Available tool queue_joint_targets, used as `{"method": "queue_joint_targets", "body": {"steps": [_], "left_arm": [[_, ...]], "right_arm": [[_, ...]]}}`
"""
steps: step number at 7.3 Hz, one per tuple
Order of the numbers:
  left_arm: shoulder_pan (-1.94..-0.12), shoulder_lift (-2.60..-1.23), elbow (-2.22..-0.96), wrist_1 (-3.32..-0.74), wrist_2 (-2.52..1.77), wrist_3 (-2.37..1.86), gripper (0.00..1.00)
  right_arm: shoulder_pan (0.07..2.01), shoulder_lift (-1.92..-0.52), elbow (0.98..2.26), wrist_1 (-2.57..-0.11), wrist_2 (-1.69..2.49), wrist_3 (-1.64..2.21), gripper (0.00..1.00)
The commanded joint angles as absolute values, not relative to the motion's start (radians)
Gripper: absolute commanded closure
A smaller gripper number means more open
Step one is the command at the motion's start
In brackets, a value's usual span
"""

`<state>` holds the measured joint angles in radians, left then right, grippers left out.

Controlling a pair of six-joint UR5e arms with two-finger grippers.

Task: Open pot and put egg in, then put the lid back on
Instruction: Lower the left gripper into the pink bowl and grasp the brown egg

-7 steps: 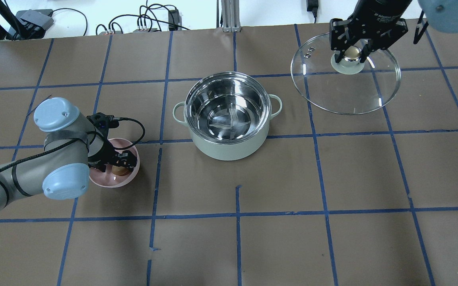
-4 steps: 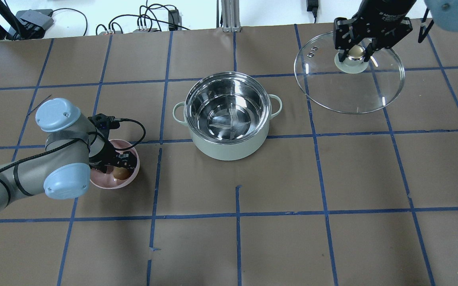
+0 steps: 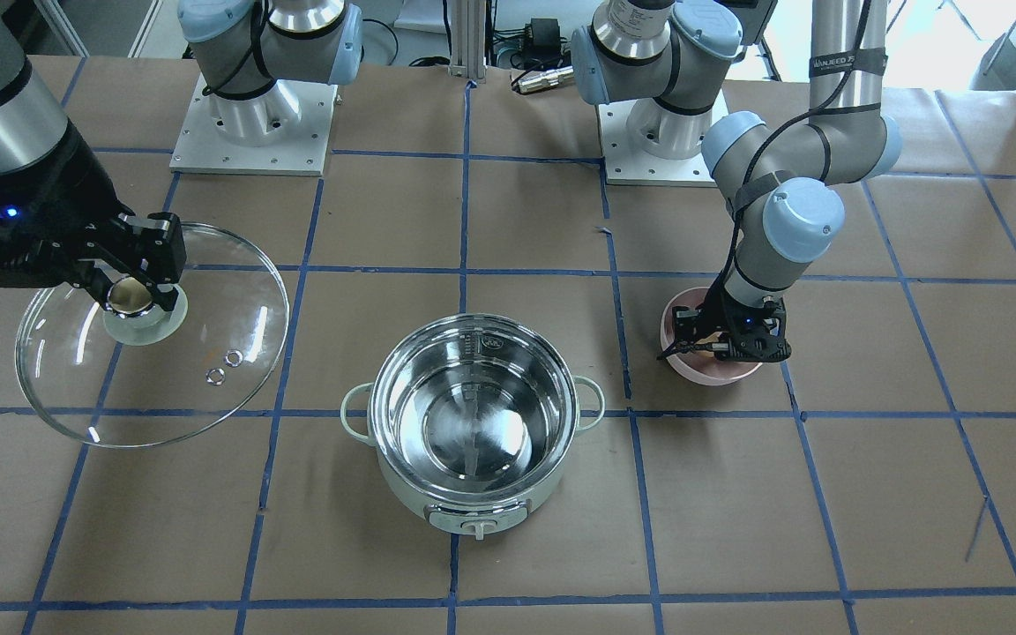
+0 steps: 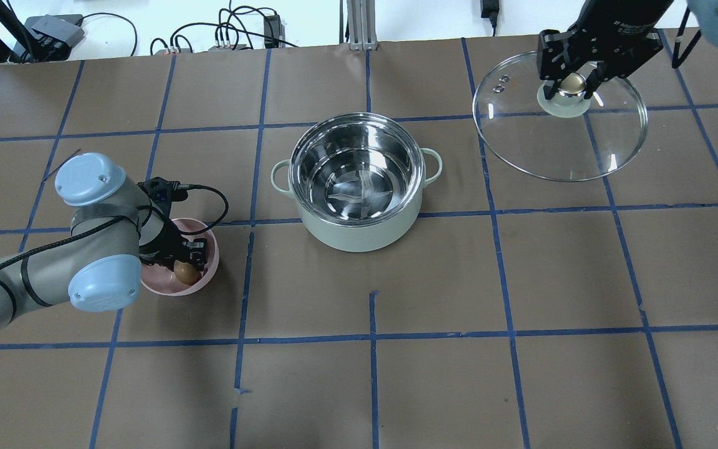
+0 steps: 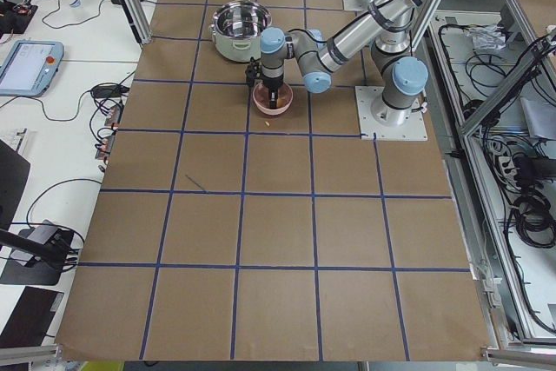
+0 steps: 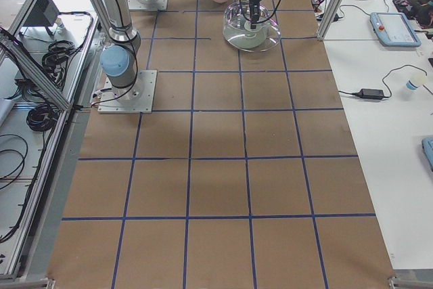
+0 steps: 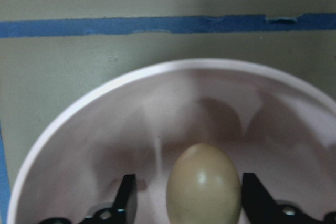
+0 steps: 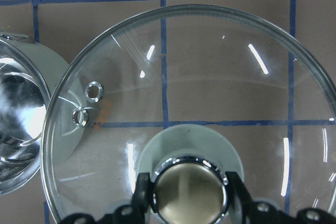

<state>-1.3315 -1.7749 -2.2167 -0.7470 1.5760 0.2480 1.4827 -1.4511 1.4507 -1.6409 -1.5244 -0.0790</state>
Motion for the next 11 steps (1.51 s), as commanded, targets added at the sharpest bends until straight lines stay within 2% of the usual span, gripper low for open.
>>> {"method": "queue_joint_targets", "body": {"steps": [1, 3, 7, 8, 10, 11], "left_arm": [[-1.331, -1.775, -2.217, -0.747, 1.575, 0.247, 0.75], [-1.331, -1.775, -2.215, -0.746, 1.575, 0.247, 0.85], [-1.331, -1.773, -2.215, -0.746, 1.575, 0.249, 0.9], [-1.331, -1.77, -2.211, -0.747, 1.578, 0.25, 0.94], [-1.351, -1.735, -2.148, -0.773, 1.588, 0.25, 0.95], [-1.358, -1.677, -2.108, -0.913, 1.589, 0.245, 0.95]], "right_arm": [[1.483, -1.456, 1.462, -1.641, -1.52, -0.08, 0.67], [1.483, -1.456, 1.462, -1.643, -1.52, -0.08, 0.67], [1.482, -1.456, 1.463, -1.643, -1.519, -0.081, 0.67], [1.483, -1.456, 1.463, -1.643, -1.519, -0.081, 0.66], [1.483, -1.456, 1.463, -1.641, -1.519, -0.081, 0.66], [1.483, -1.456, 1.463, -1.641, -1.519, -0.081, 0.66]]}}
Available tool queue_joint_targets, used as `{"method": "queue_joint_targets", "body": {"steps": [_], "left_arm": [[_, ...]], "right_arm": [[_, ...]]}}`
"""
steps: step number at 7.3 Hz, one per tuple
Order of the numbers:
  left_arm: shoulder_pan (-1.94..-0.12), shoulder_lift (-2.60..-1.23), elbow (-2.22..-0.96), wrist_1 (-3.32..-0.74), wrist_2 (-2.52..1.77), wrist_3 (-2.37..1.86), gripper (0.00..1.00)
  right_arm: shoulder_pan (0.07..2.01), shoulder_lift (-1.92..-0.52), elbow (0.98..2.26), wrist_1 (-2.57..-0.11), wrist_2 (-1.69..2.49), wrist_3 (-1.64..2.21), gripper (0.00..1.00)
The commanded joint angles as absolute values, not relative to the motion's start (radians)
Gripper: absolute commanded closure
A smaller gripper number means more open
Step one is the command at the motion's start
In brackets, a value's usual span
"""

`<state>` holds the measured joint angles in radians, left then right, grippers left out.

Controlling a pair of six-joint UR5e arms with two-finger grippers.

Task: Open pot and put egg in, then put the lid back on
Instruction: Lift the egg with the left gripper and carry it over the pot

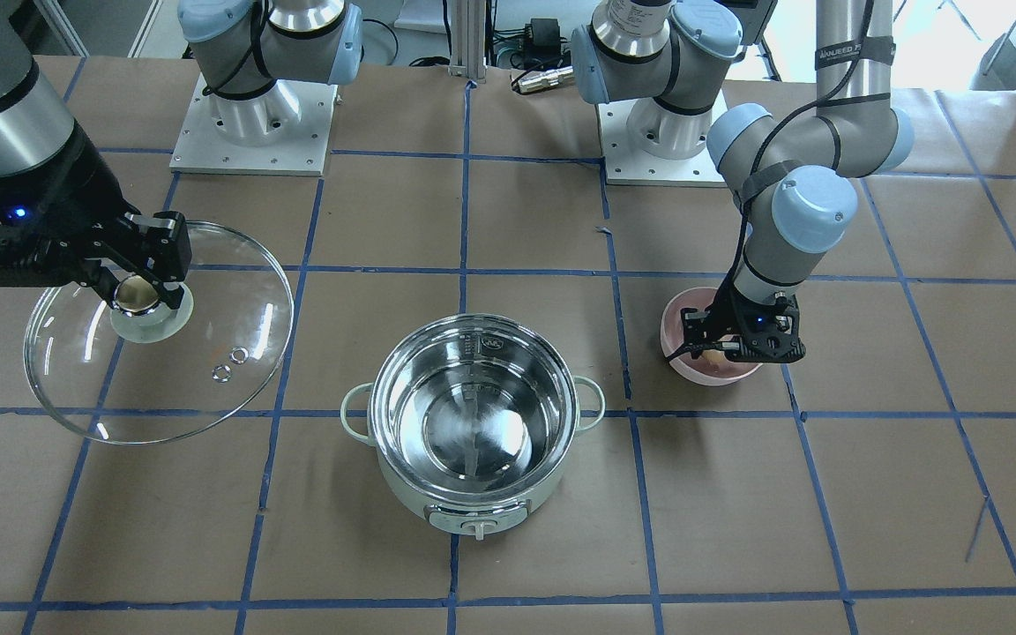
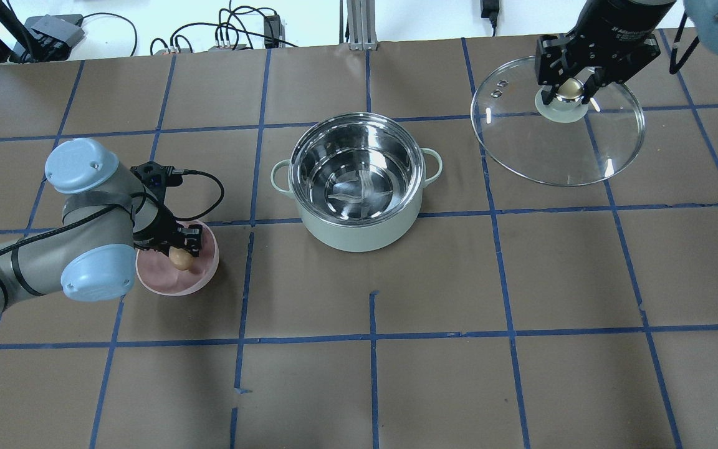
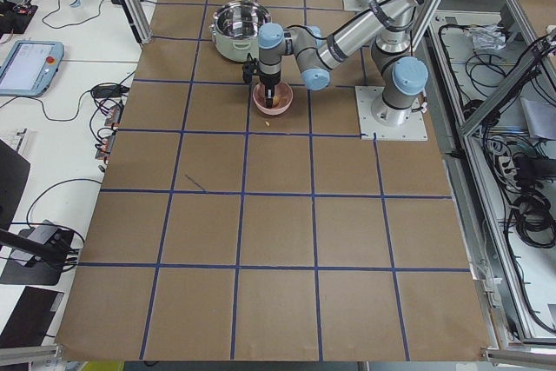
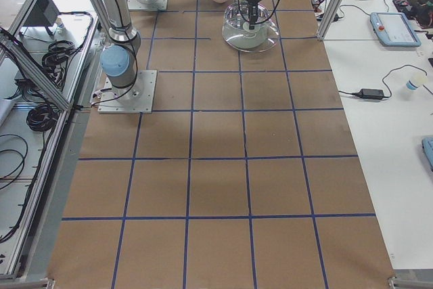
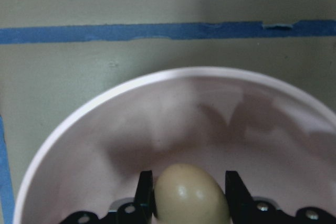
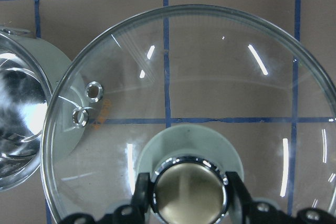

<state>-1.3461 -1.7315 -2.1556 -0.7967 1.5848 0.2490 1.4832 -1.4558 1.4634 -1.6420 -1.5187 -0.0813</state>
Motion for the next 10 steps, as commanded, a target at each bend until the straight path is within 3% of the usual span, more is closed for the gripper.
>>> {"method": "queue_joint_targets", "body": {"steps": [1, 3, 5, 8, 10], "left_arm": [[-1.362, -1.605, -2.065, -1.054, 1.588, 0.238, 0.96], [-1.371, -1.565, -1.958, -1.225, 1.574, 0.22, 0.98], [-1.469, -1.581, -1.912, -1.209, 1.565, 0.064, 0.98], [-1.715, -1.809, -1.616, -1.207, 1.562, -0.171, 0.98], [-1.837, -1.935, -1.517, -1.14, 1.562, -0.287, 0.98]], "right_arm": [[1.483, -1.456, 1.463, -1.641, -1.52, -0.081, 0.66], [1.483, -1.456, 1.463, -1.641, -1.519, -0.081, 0.66], [1.483, -1.456, 1.463, -1.641, -1.519, -0.081, 0.66], [1.483, -1.456, 1.463, -1.641, -1.519, -0.081, 0.66], [1.483, -1.456, 1.463, -1.641, -1.519, -0.081, 0.66]]}}
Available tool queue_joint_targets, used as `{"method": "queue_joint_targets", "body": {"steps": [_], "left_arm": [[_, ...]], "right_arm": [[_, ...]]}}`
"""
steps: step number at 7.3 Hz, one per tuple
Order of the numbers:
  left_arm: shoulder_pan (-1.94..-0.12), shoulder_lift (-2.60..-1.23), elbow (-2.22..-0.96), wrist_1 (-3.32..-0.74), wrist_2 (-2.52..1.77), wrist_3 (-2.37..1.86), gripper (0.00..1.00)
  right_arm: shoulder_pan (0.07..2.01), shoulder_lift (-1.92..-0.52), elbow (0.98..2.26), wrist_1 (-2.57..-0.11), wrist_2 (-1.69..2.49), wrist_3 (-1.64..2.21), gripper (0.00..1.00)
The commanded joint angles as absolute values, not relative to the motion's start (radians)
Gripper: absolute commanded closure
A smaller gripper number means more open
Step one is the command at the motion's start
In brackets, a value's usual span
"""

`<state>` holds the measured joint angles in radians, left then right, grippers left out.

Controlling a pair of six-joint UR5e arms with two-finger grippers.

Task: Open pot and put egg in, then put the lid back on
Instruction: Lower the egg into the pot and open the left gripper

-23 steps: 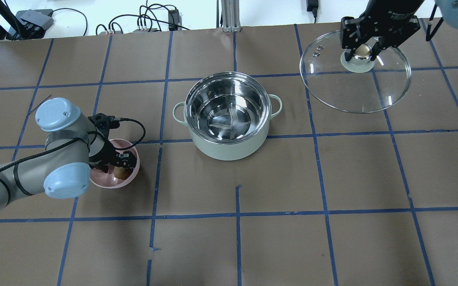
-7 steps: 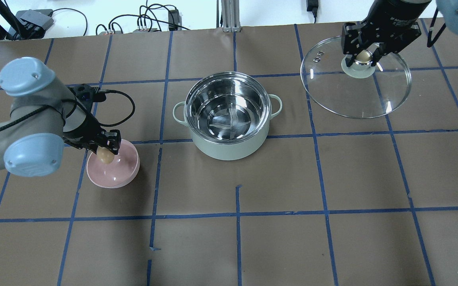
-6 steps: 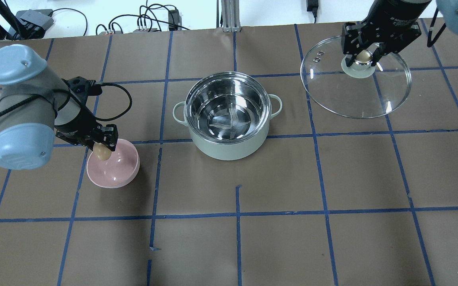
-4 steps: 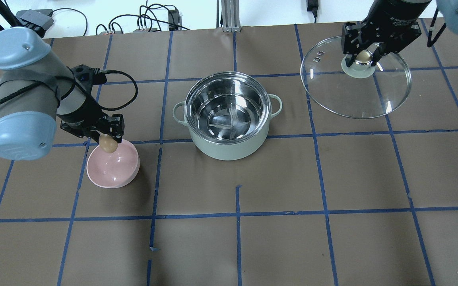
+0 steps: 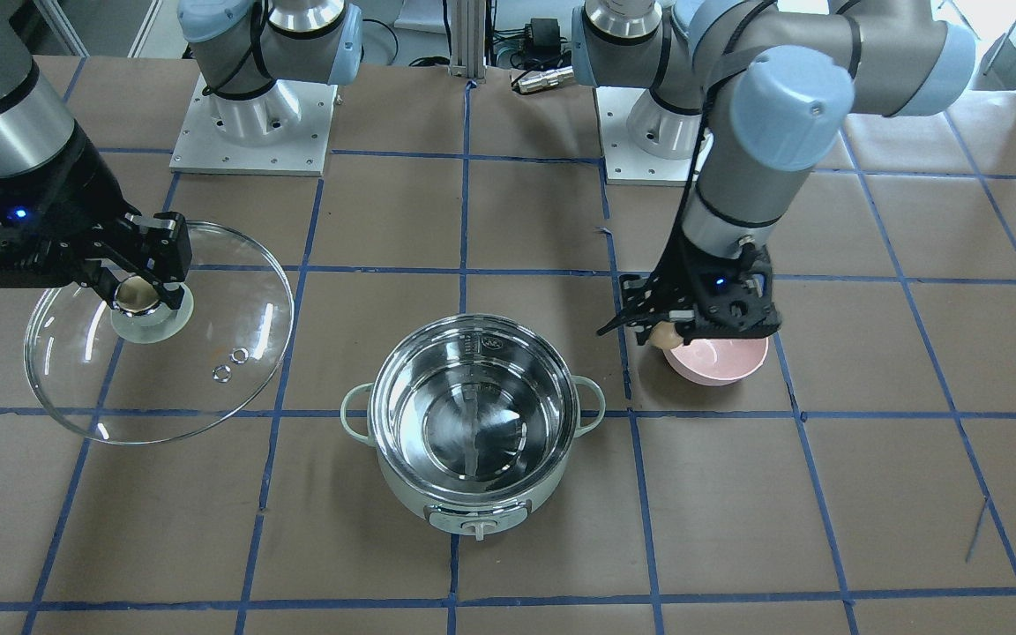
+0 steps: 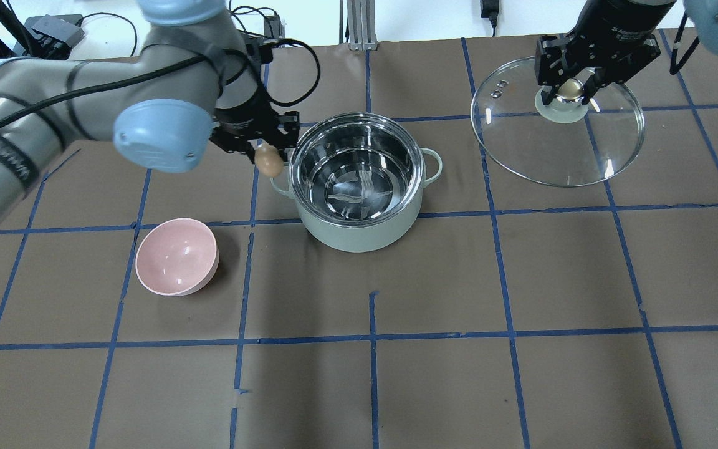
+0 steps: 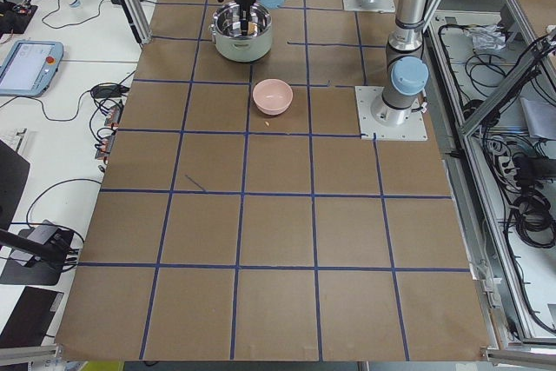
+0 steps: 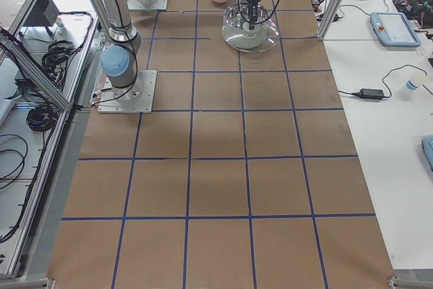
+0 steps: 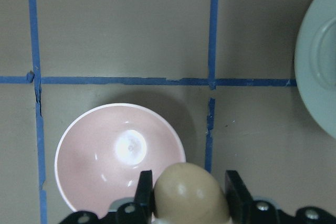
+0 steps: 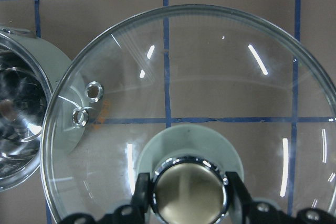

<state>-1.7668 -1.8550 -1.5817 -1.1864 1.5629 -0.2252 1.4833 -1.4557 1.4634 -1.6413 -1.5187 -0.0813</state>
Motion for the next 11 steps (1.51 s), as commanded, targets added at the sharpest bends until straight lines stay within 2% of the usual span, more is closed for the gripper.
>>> {"method": "queue_joint_targets", "body": {"steps": [1, 4, 6, 7, 8, 10, 11], "left_arm": [[-1.86, -1.984, -1.511, -1.096, 1.545, -0.288, 0.98], [-1.885, -2.097, -1.517, -1.049, 1.531, -0.267, 0.98], [-1.885, -2.115, -1.525, -1.032, 1.529, -0.264, 0.97], [-1.885, -2.115, -1.528, -1.034, 1.529, -0.264, 0.84], [-1.885, -2.114, -1.528, -1.034, 1.531, -0.256, 0.34], [-1.885, -2.096, -1.528, -1.035, 1.542, -0.239, 0.31], [-1.887, -2.07, -1.523, -1.034, 1.542, -0.236, 0.2]], "right_arm": [[1.483, -1.456, 1.463, -1.641, -1.519, -0.08, 0.66], [1.482, -1.463, 1.468, -1.641, -1.519, -0.078, 0.66], [1.483, -1.474, 1.494, -1.649, -1.516, -0.078, 0.66], [1.482, -1.474, 1.494, -1.649, -1.516, -0.078, 0.66], [1.482, -1.473, 1.494, -1.649, -1.516, -0.08, 0.66], [1.482, -1.473, 1.496, -1.651, -1.516, -0.08, 0.66], [1.482, -1.473, 1.496, -1.651, -1.516, -0.08, 0.66]]}}
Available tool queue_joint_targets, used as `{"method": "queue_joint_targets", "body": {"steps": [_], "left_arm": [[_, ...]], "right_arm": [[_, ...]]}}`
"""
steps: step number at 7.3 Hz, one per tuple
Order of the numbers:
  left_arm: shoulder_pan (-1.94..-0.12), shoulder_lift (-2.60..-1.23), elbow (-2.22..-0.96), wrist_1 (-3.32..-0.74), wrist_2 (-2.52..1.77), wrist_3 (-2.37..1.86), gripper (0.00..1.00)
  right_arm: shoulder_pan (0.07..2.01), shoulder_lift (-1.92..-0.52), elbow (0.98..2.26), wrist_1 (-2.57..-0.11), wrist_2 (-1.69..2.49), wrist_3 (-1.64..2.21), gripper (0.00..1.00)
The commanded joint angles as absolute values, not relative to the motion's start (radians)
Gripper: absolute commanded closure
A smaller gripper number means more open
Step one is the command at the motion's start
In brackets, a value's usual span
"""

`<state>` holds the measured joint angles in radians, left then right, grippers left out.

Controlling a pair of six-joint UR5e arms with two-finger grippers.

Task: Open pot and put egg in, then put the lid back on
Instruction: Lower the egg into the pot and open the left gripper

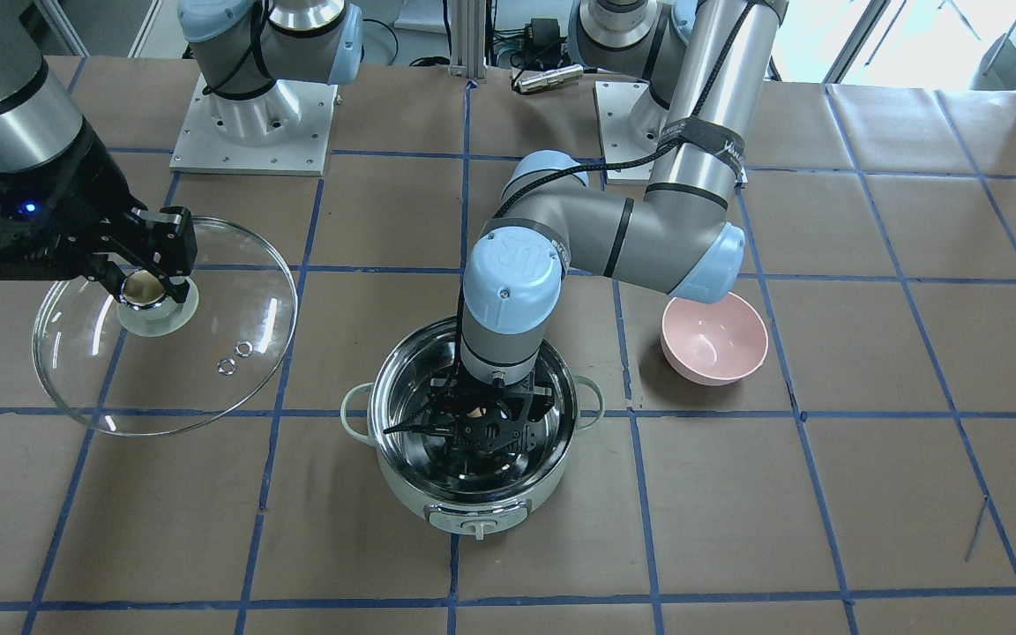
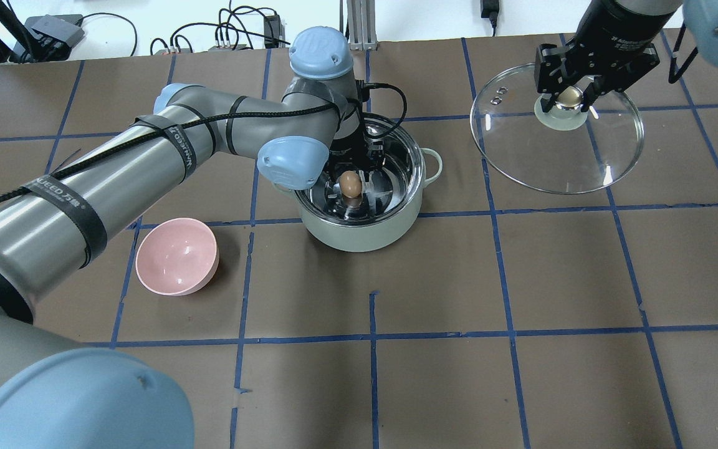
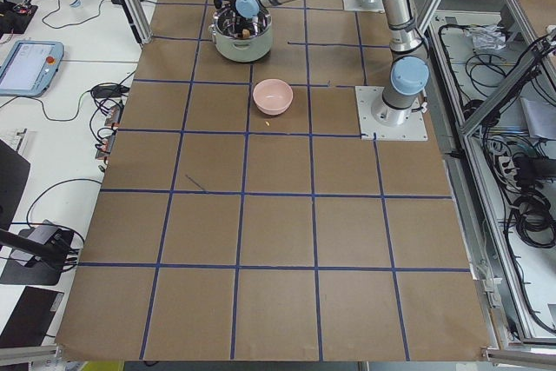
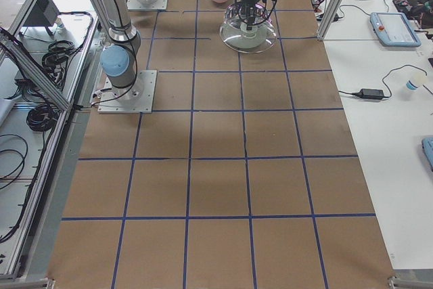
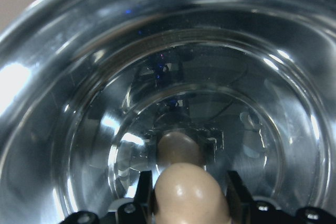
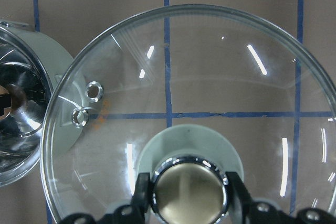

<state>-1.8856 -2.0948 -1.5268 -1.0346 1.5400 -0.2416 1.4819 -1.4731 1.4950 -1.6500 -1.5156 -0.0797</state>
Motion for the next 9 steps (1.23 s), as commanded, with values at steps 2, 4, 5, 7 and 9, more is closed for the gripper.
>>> {"method": "queue_joint_targets", "body": {"steps": [2, 4, 5, 7, 9], "left_arm": [[-1.887, -1.953, -1.513, -1.15, 1.542, -0.213, 0.15], [-1.875, -1.815, -1.505, -1.317, 1.542, -0.193, 0.13], [-1.862, -1.76, -1.506, -1.391, 1.542, -0.193, 0.13], [-1.835, -1.653, -1.528, -1.527, 1.549, -0.192, 0.11], [-1.804, -1.577, -1.558, -1.644, 1.568, -0.192, 0.08]], "right_arm": [[1.483, -1.473, 1.496, -1.652, -1.517, -0.078, 0.66], [1.497, -1.476, 1.5, -1.652, -1.514, -0.064, 0.66], [1.505, -1.477, 1.497, -1.66, -1.511, -0.06, 0.66], [1.601, -1.456, 1.488, -1.721, -1.5, 0.091, 0.67], [1.75, -1.37, 1.464, -1.832, -1.502, 0.3, 0.66]]}}
